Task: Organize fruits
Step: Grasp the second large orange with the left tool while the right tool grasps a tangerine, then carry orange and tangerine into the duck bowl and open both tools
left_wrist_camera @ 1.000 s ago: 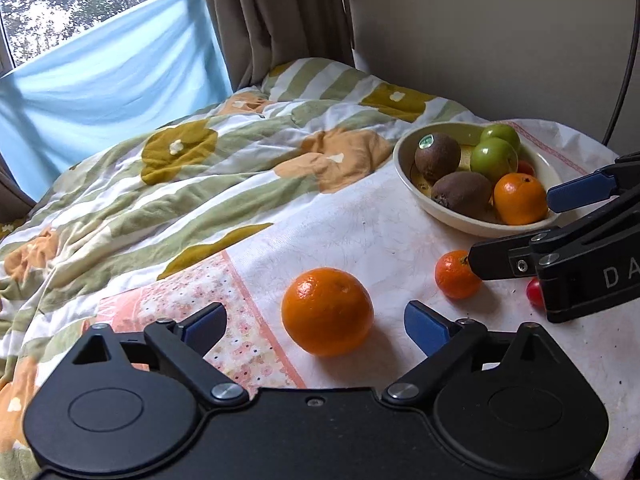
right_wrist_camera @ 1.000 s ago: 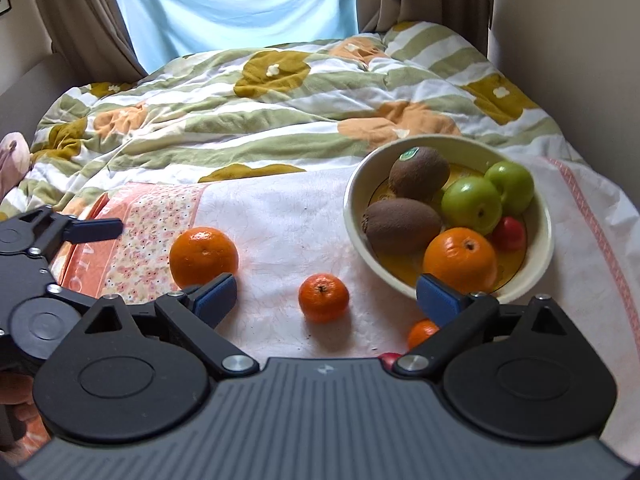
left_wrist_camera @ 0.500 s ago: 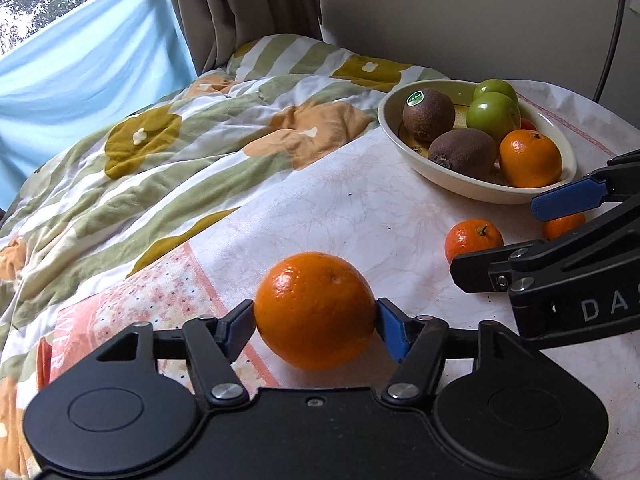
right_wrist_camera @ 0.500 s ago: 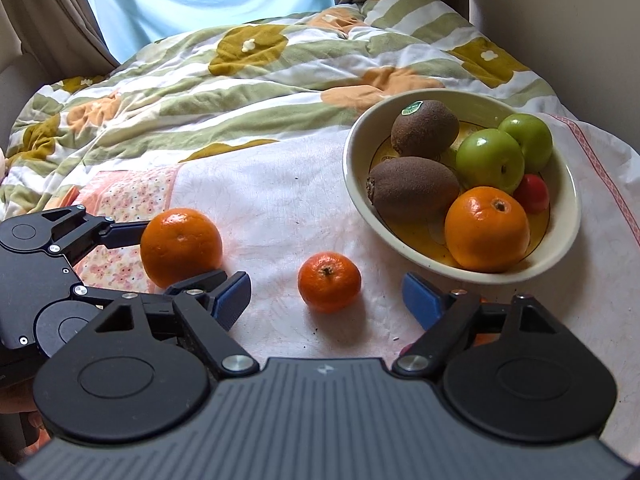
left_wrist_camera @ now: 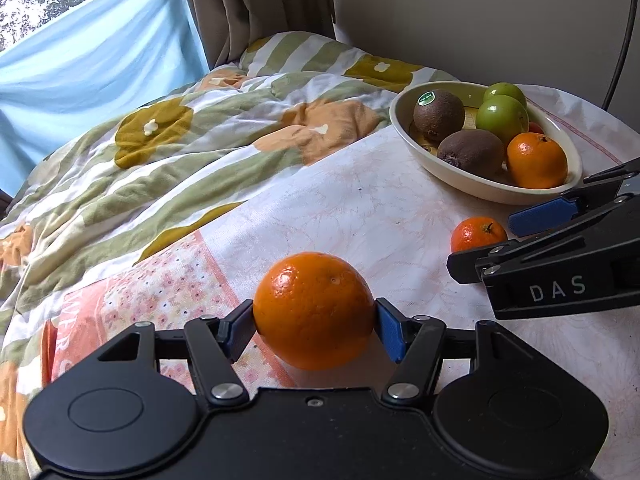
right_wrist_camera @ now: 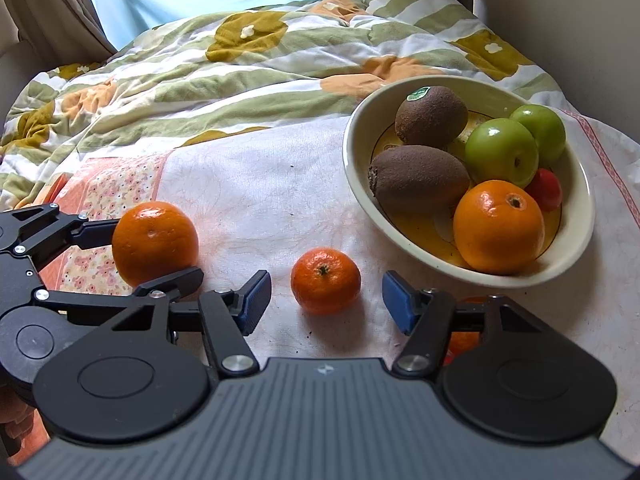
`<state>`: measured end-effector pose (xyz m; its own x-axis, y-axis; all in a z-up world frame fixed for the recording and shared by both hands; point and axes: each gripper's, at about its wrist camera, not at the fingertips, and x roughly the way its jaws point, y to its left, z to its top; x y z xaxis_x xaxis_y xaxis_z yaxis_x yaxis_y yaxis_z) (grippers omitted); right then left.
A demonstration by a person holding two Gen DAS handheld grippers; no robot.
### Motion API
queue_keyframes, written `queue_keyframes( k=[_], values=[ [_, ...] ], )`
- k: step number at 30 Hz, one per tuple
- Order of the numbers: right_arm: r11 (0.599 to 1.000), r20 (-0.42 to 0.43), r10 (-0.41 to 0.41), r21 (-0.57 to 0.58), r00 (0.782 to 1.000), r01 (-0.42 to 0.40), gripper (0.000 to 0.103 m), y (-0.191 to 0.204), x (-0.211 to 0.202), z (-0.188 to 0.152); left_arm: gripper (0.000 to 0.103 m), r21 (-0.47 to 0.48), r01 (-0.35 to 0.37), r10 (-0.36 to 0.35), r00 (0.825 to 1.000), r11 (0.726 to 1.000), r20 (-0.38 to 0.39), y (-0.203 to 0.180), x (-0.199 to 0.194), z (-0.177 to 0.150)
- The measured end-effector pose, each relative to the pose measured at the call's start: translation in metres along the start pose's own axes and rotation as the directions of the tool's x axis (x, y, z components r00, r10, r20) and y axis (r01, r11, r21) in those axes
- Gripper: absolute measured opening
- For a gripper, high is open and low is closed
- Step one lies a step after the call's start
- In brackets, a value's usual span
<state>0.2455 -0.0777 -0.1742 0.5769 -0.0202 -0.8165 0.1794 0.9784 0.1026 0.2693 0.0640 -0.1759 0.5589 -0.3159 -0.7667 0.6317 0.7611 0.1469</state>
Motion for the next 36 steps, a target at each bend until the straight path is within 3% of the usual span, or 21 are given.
queue_keyframes(
  k=[7,13,26,36],
  values=[
    [0.999,0.007,-0.015,-0.042,1.000,0.015,0.071,0.003,0.007,-0.001,0.067,-0.056,-0.041,0.040,0.999,0.998,-0.020,0.006,-0.006,-0.007],
    [0.997,0.006,-0.004,-0.078,1.000,0.005,0.054,0.002,0.011,-0.004,0.067,-0.102,-0.070,0.067,0.997,0.992,-0.034,0.010,-0.011,-0.011],
    [0.989,0.047,0.048,-0.142,0.998,-0.041,0.054,0.008,-0.021,-0.007,0.067,-0.157,-0.099,0.099,0.995,0.983,-0.008,0.007,-0.047,-0.011],
    [0.989,0.095,0.080,-0.132,0.992,-0.067,0.054,-0.025,-0.080,0.003,0.067,-0.194,-0.100,0.111,0.993,0.976,0.047,-0.015,-0.089,0.019]
  ],
)
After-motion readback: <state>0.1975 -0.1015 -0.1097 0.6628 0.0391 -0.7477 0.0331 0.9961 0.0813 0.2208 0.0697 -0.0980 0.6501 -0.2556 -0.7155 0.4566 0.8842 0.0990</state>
